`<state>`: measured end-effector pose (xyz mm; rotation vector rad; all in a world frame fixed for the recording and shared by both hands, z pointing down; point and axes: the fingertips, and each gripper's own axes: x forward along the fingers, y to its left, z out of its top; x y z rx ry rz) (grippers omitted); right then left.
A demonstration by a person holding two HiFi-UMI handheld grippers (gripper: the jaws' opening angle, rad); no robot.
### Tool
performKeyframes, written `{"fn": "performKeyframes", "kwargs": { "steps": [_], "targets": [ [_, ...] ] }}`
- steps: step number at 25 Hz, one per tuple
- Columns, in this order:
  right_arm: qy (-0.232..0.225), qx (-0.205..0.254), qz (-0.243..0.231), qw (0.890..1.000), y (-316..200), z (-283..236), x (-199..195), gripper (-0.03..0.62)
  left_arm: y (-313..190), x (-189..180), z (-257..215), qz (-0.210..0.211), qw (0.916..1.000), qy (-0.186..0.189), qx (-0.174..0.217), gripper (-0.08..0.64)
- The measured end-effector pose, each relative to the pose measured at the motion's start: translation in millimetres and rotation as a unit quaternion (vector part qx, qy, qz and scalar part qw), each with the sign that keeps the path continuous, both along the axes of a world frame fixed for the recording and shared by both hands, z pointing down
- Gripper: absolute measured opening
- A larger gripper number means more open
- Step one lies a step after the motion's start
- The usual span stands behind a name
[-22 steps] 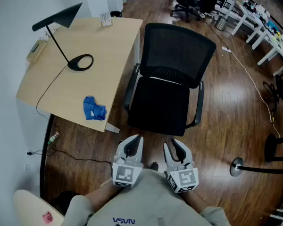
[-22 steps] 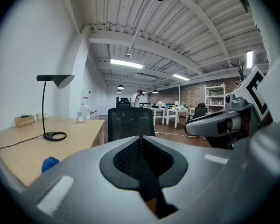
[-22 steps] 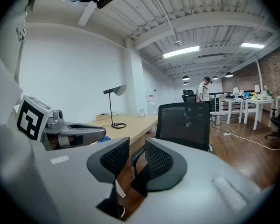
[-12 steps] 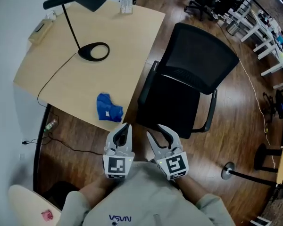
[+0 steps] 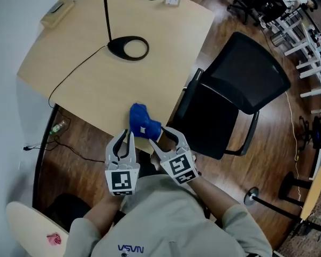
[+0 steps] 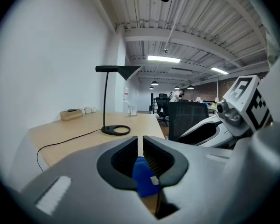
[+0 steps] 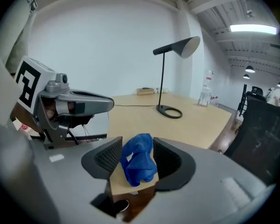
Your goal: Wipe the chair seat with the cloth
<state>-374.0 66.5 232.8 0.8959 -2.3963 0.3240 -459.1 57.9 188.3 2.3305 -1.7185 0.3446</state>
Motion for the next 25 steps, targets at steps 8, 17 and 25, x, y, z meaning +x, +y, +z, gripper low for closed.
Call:
{"fn": "performKeyframes", "kwargs": {
  "steps": [8, 17, 25],
  "targets": [
    [0.064, -0.05, -0.034, 0.996, -25, 62, -34, 0.221, -13, -39, 25, -0.04, 0.9985, -0.018, -0.031, 0.009],
    [0.118, -0.092, -0.064, 0.987, -23, 117, -34, 0.23, -16, -51, 45, -0.069, 0.9962, -0.026, -0.046, 0.006],
    [0.103, -0.075, -0.074, 0.989, -21, 118, -36, 0.131, -10, -34, 61, -0.075, 0.9947, -0.033, -0.062, 0.006]
  ]
}}
